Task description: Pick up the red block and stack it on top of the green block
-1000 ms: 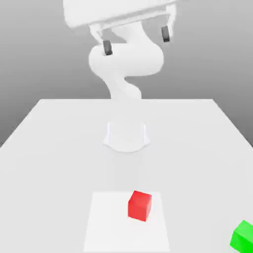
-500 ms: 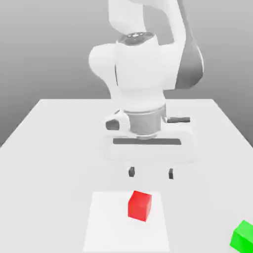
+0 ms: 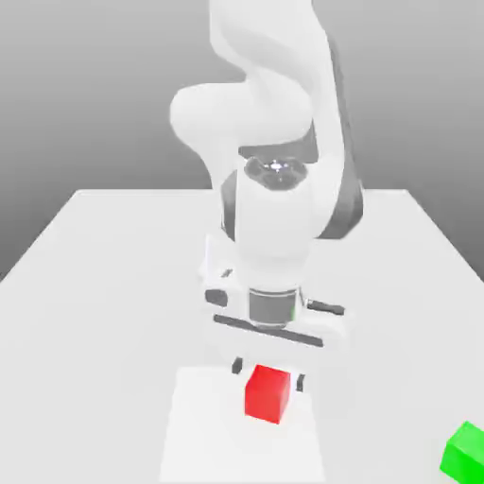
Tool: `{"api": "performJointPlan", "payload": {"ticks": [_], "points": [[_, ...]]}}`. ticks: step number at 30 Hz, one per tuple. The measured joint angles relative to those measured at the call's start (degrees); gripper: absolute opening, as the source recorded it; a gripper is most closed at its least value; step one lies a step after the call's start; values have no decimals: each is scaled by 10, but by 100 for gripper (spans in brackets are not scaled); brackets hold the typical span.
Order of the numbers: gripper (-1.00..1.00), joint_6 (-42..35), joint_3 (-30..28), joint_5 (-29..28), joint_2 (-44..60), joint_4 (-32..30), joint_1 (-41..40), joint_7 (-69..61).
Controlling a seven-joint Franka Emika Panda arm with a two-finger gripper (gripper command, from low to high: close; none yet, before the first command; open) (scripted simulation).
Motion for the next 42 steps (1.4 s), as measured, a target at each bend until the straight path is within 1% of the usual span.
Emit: {"api": "performJointPlan", "payload": {"ticks": [3, 4, 11, 18, 26, 34, 42], "points": [[0, 27, 8, 5, 33, 1, -7, -2], [-100, 34, 10, 7, 41, 1, -8, -3], [-100, 35, 11, 5, 41, 1, -9, -1], [-100, -22, 3, -8, -27, -2, -5, 5], [-100, -80, 7, -5, -92, -17, -7, 5], [-100, -126, 35, -69, -68, 59, 22, -96], [-100, -173, 74, -97, -22, 148, 49, -242]]}}
